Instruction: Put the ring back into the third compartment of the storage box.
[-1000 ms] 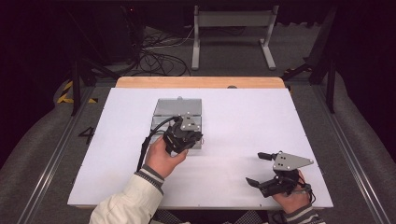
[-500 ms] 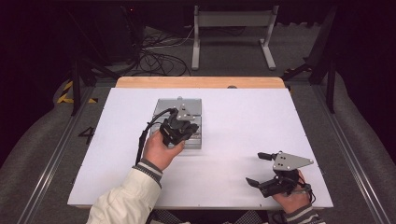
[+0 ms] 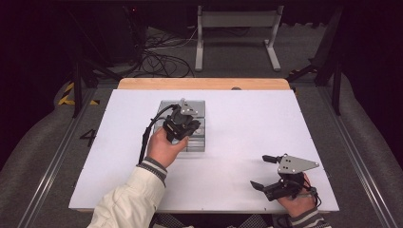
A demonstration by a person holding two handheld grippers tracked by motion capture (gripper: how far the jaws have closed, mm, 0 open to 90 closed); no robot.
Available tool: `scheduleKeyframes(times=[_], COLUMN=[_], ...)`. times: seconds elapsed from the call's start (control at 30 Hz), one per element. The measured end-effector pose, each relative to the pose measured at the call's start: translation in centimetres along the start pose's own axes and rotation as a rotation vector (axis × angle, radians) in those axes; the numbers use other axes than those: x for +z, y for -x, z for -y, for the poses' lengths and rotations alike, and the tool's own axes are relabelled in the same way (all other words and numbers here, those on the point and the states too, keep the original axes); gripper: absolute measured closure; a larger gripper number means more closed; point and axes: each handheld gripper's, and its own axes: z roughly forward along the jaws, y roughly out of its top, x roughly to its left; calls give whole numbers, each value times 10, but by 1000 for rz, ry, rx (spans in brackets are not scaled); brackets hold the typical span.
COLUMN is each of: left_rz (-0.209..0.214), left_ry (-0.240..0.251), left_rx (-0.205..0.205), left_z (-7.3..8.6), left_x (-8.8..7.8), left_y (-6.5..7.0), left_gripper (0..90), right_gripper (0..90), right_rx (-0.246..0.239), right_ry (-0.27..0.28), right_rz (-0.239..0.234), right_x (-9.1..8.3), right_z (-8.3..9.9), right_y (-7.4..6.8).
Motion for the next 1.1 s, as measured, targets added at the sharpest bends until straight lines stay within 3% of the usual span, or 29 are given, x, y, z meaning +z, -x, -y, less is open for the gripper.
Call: scheduleKeyframes(times=[0.43,0.8,1.1], left_rz=[-28,-79,-91], left_ry=[-5,-26,-49], left_rx=[-29,-18,-43], left_z=[2,3,6], left_x=[13,30,40], left_y=[-11,-14,-21], left_gripper=[864,864,865], right_gripper=[44,44,44], right_rx=[-2,-3,-5], right_ry=[1,5,4], right_rz=[1,1,2], right_x=[0,-1,-1], right_z=[0,0,0], right_y=[0,0,0])
